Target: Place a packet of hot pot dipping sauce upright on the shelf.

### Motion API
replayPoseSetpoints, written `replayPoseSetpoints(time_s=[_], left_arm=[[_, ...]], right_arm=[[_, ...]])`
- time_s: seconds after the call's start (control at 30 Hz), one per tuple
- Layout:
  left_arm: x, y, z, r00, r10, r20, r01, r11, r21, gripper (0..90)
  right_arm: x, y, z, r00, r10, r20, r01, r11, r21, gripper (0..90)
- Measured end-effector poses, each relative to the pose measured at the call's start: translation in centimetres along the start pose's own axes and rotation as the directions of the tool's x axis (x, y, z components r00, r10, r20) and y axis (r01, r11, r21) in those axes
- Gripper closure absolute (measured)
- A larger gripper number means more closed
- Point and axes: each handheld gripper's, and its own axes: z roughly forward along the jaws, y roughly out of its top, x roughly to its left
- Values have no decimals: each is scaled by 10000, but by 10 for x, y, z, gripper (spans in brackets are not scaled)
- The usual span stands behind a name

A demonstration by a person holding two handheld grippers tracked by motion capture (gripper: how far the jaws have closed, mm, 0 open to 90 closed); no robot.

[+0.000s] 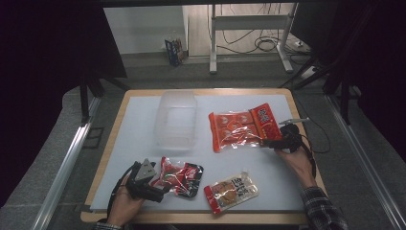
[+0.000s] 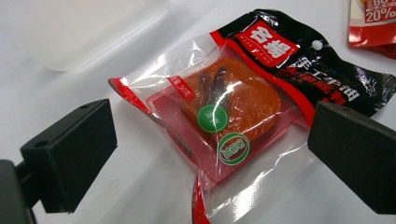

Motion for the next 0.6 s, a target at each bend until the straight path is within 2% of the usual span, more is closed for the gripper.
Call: replayPoseSetpoints(time_s=[0.17, 0.3, 0.33, 0.4, 0.5, 0.6], left_arm=[[0, 0, 0, 10000, 22, -19, -22, 10000, 20, 12], [-1, 0, 0, 9999, 99, -32, -98, 9999, 67, 12], [-1, 0, 1, 9999, 110, -40, -110, 9999, 71, 12], [-1, 0, 0, 9999, 119, -38, -119, 9999, 75, 12], [-2, 0, 1, 9999, 134, -21, -134, 9999, 85, 12], [-3, 0, 1, 9998, 199, -20, -198, 9997, 123, 12]], right_arm=[[-3, 10, 4, 9995, 311, -19, -311, 9995, 54, 372], [-4, 18, 11, 9996, 296, 29, -296, 9995, 62, 440], [-4, 22, 15, 9993, 366, 37, -366, 9992, 183, 486], [-5, 23, 17, 9991, 428, 50, -429, 9988, 245, 502], [-10, 29, 23, 9972, 678, -324, -666, 9971, 375, 538], [-12, 33, 27, 9974, 681, -254, -671, 9970, 381, 587]])
